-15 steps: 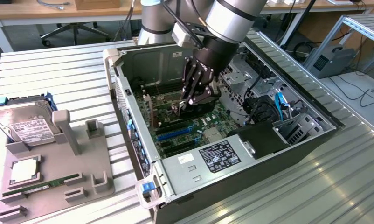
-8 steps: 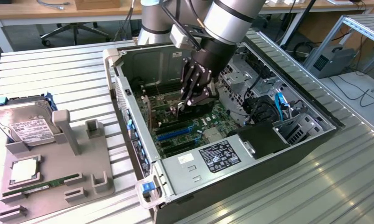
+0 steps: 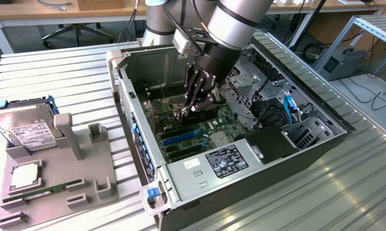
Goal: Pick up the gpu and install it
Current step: 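Insert the gpu into the slot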
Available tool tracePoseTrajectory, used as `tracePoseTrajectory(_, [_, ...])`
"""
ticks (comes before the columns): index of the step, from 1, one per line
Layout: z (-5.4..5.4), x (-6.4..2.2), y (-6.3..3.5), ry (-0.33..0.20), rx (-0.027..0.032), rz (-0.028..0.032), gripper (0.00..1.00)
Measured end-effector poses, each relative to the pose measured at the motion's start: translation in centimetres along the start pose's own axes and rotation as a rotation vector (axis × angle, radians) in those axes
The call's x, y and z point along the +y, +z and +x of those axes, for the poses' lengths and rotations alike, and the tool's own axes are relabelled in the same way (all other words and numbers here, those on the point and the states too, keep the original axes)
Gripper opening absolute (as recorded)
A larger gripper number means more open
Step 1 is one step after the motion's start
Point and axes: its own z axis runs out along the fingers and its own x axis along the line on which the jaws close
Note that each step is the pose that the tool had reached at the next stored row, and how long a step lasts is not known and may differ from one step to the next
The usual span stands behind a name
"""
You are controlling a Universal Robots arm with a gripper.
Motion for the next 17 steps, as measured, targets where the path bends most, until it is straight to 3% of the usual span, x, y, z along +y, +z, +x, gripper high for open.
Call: tracePoseTrajectory(17, [0.5,-0.03,1.13,0.000,-0.0001,0.0001,0.27])
